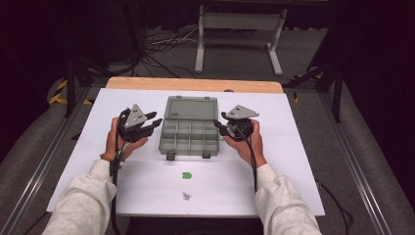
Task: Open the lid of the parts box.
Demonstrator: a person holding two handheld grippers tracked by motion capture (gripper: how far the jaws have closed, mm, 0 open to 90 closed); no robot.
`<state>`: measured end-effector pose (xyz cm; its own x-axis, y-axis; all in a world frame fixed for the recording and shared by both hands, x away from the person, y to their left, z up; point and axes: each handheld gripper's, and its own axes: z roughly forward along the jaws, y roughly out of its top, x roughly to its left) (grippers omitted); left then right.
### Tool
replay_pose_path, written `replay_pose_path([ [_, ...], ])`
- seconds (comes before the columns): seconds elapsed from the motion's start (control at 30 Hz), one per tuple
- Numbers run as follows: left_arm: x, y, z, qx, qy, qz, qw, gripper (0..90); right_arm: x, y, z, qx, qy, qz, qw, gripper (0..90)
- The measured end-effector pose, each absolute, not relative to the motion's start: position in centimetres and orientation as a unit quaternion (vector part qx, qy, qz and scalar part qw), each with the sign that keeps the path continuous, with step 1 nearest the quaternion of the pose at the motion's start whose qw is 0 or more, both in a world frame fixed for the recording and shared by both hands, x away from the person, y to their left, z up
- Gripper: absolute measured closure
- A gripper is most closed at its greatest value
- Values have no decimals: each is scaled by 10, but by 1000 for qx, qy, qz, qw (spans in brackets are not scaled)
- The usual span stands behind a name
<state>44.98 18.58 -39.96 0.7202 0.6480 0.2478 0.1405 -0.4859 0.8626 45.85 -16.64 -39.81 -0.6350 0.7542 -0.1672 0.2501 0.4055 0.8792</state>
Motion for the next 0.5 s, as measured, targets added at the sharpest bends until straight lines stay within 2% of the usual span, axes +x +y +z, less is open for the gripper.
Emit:
replay_pose_path([
  [0.27, 432, 186, -399, 814, 211, 288, 458, 596, 445, -169, -394, 300, 787, 459, 282, 535],
  [0.5, 421, 186, -398, 807, 201, 286, 476, 516, 434, -166, -391, 286, 786, 469, 283, 492],
])
